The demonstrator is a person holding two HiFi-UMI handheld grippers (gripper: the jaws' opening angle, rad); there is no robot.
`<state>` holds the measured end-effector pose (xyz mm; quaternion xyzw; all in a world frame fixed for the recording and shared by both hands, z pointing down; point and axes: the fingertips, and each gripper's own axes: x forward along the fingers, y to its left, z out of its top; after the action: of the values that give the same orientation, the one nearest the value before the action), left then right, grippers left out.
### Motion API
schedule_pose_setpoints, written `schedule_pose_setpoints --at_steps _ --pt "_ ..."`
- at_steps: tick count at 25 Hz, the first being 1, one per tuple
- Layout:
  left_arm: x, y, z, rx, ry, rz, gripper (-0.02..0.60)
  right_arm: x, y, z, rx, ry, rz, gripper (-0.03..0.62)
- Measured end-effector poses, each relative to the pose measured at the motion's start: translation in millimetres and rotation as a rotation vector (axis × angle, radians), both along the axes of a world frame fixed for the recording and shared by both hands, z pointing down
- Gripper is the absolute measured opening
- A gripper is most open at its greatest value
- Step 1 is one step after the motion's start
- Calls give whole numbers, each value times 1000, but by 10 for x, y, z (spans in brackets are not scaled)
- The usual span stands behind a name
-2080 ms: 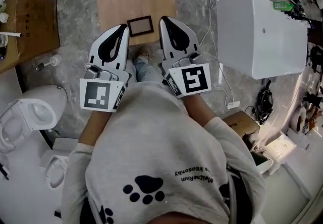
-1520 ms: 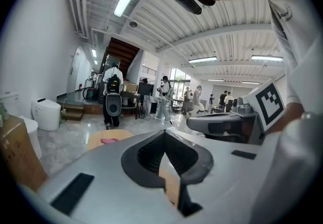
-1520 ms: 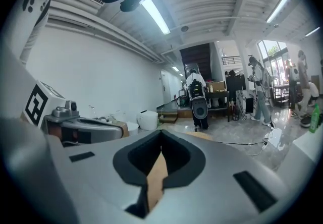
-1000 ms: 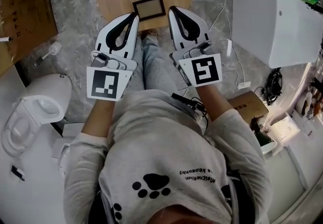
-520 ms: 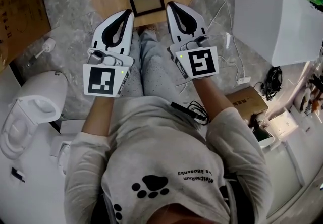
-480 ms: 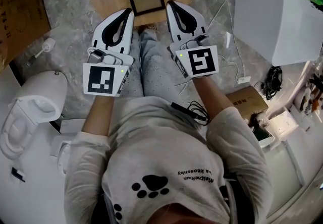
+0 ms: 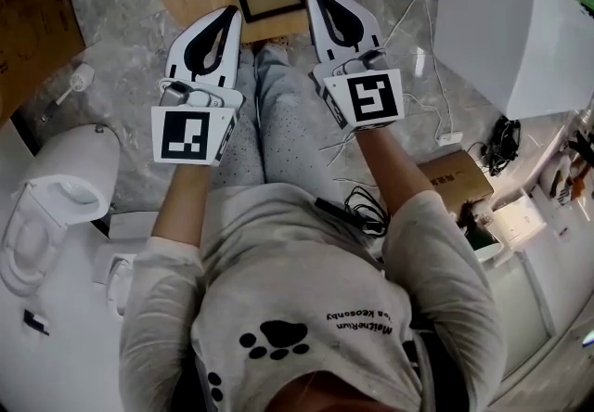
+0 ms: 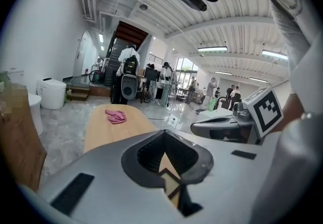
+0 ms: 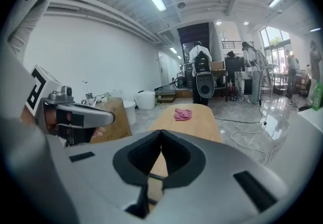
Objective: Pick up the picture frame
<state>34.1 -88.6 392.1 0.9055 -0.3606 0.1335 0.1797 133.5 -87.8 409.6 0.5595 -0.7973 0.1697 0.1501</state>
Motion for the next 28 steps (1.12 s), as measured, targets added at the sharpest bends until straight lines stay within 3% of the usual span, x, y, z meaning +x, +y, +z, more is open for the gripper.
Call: schedule_pose_setpoints --at_steps 28 --pt "-53 66 1012 -143 -44 6 8 -45 123 1037 -151 16 -1 9"
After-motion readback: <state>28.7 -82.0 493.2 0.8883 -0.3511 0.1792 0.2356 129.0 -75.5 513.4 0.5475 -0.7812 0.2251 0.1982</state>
